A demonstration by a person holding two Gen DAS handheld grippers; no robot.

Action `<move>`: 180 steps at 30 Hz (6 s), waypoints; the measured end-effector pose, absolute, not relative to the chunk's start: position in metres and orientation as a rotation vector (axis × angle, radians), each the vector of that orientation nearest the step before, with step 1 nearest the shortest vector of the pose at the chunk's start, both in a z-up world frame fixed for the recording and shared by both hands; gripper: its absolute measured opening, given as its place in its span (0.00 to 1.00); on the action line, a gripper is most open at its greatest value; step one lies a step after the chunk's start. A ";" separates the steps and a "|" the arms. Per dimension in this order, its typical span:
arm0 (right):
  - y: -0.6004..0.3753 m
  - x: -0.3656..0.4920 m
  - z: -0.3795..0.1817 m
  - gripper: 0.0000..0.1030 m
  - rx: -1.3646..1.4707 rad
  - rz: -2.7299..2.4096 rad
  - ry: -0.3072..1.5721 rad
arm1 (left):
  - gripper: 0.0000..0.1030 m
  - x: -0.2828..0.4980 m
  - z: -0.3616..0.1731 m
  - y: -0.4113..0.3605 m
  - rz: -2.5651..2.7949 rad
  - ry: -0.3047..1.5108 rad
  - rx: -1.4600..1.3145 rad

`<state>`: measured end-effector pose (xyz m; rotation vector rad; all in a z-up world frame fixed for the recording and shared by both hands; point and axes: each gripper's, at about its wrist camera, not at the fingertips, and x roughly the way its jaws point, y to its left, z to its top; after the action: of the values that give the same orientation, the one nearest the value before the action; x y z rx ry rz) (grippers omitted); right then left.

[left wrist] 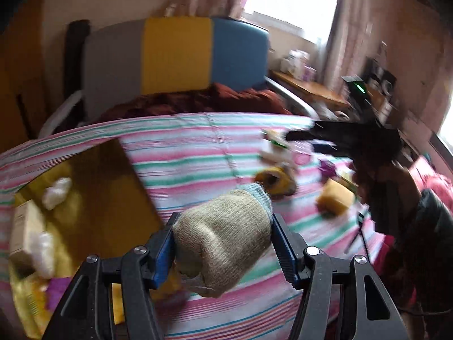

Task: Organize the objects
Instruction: 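Grasp the pink hair roller with the right tool while the left tool lifts the sock, then carry the sock and hair roller into the gold box and release both, then move both tools back from the gold box to the remaining items, then grasp the yellow sock with the left tool while the right tool grasps the purple sachet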

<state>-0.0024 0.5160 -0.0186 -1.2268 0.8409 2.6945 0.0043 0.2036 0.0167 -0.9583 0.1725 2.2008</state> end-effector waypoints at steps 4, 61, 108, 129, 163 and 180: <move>0.497 -0.004 -0.008 0.65 -1.221 2.724 0.811 | 0.61 -0.017 0.014 0.158 2.311 0.111 -1.012; 0.234 -0.068 -0.007 0.78 -1.409 2.813 0.354 | 0.77 -0.044 0.002 0.013 2.702 -0.053 -1.047; 0.600 0.124 -0.021 0.82 -0.827 2.012 1.011 | 0.82 0.012 0.013 0.167 2.290 0.262 -0.912; 0.608 0.129 -0.035 0.82 -0.823 1.998 1.153 | 0.82 -0.006 -0.012 0.316 2.057 0.353 -0.976; 0.611 0.127 -0.034 0.82 -0.843 2.014 1.157 | 0.34 -0.033 -0.068 0.386 1.974 0.353 -1.055; 0.637 0.042 -0.079 0.40 -1.186 1.921 1.016 | 0.56 -0.042 -0.077 0.376 1.953 0.336 -1.093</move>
<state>0.0424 0.6375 -0.0786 -1.1856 1.0165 1.9214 -0.0416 0.3763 -0.0769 -1.0927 0.3361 1.9530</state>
